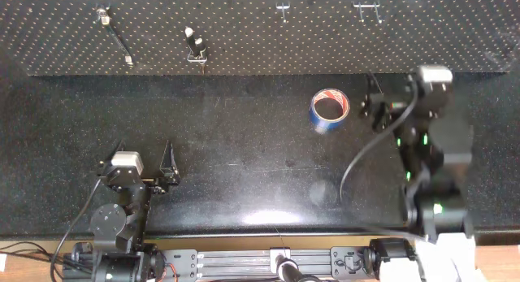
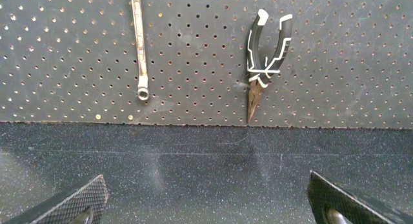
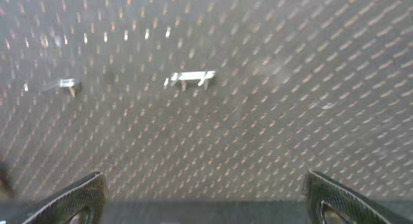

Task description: Place Tools Onto Pegboard

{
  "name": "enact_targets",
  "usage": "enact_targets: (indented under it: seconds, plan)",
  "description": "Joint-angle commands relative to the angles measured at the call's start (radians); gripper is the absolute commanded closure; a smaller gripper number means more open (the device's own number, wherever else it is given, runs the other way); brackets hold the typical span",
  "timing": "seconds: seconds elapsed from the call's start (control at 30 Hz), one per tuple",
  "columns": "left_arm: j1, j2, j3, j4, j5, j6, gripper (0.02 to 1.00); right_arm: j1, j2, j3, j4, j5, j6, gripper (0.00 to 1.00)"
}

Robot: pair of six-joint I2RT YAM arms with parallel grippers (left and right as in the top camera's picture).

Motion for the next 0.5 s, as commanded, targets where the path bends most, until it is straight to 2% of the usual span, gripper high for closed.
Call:
enact_targets:
  seconds: [0.03,0.13,0.3,0.4,0.5]
  plan:
    - [0.008,-0.009,-0.005,0.001,0.011,0.010,0.023,0.047,0.167,0.196,-0.227,-0.063,0.039,0.018]
    - [0.008,-0.009,-0.005,0.001,0.011,0.010,0.023,0.092,0.227,0.257,-0.330,-0.063,0.045,0.018]
    - [0.008,-0.009,-0.004,0.001,0.011,0.010,0.023,0.245,0.323,0.264,-0.432,-0.055,0.054,0.018]
    - [0.008,-0.009,-0.005,0.001,0.011,0.010,0.023,0.321,0.387,0.264,-0.516,0.003,0.140,0.018]
    - [0.008,-0.009,-0.005,0.001,0.011,0.010,0.023,0.349,0.444,0.264,-0.534,0.057,0.209,0.018]
